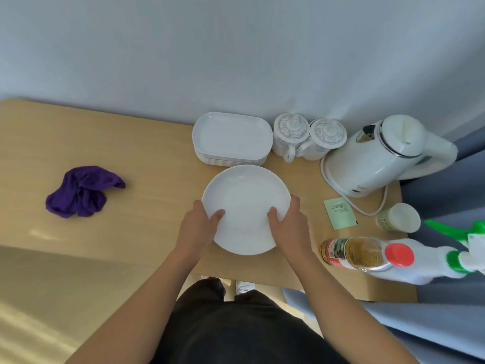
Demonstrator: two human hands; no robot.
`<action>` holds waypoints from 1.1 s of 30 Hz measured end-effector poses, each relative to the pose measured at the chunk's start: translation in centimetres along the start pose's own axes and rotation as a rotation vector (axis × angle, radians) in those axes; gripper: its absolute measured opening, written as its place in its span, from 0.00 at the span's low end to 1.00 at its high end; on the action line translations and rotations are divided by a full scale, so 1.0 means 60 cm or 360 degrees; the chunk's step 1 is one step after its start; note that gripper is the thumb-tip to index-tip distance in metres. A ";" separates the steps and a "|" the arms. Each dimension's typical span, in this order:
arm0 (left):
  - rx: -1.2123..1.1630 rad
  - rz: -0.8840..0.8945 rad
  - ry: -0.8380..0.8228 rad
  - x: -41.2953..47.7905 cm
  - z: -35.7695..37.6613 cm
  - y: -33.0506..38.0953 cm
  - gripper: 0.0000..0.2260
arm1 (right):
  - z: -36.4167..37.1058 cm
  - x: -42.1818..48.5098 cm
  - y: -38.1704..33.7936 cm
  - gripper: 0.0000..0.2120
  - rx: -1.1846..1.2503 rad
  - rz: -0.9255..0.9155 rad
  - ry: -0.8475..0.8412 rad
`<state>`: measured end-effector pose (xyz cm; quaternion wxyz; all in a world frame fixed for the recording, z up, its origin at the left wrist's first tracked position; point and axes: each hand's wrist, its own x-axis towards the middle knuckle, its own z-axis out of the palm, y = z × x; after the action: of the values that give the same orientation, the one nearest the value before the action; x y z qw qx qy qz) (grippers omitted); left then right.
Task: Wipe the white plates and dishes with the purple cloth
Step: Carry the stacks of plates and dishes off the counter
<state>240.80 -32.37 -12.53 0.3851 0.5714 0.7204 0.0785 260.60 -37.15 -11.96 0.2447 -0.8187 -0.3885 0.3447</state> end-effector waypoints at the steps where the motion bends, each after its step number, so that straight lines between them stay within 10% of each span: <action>1: -0.0010 -0.0004 0.0011 0.000 0.001 0.000 0.22 | -0.001 -0.001 0.000 0.24 0.0004 -0.0024 0.0000; 17: -0.0218 -0.0249 0.0528 -0.097 -0.105 -0.123 0.19 | 0.093 -0.057 -0.101 0.20 -0.0013 -0.0468 -0.0339; 33: -0.0648 -0.0831 0.1320 -0.274 -0.432 -0.585 0.13 | 0.527 -0.397 -0.444 0.13 -0.0283 -0.1088 -0.0914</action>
<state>198.15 -50.16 -6.36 0.1776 0.2076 0.9007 0.3379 213.32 -36.75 -5.55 0.1554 -0.5324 -0.7168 0.4225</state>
